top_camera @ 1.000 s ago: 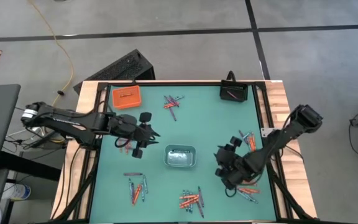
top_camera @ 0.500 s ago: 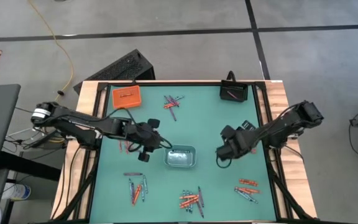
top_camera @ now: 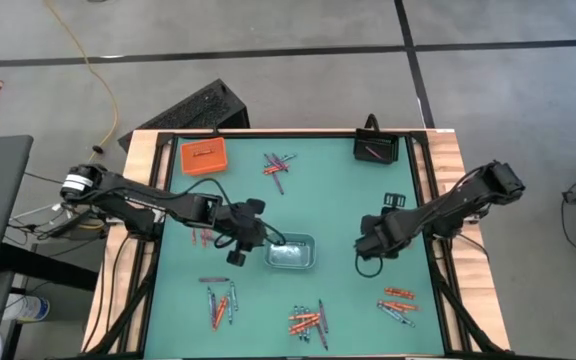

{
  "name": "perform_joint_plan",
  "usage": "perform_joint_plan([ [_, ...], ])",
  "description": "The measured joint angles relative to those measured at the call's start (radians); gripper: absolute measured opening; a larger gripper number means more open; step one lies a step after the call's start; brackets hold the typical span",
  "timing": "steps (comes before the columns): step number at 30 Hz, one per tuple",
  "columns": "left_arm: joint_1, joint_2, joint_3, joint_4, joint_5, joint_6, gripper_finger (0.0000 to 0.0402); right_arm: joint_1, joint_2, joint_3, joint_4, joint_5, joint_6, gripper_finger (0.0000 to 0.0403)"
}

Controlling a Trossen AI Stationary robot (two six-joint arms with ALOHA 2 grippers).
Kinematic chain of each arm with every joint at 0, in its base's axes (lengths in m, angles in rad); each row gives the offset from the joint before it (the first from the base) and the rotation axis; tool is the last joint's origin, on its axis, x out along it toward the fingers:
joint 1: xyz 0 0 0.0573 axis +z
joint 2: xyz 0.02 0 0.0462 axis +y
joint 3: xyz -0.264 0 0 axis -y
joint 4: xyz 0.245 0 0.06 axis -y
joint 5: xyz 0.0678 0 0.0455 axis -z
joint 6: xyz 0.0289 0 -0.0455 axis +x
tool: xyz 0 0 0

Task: Sort crayons
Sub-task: Put the light blue crayon into the blue bin

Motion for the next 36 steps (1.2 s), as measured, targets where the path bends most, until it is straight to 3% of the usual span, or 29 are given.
perform_joint_plan([
  [7,0.000,0.000,0.000,0.038,0.000,-0.001,0.0117,0.007,0.000,-0.171,0.087,-0.077,-0.058,0.0137],
  [19,0.000,-0.001,0.000,0.083,0.000,0.021,0.0117,0.051,0.000,-0.181,0.140,-0.040,-0.078,0.0128],
  [36,0.000,-0.001,0.000,0.100,0.026,0.053,0.0117,-0.129,0.056,-0.170,0.245,-0.068,-0.214,0.0129],
])
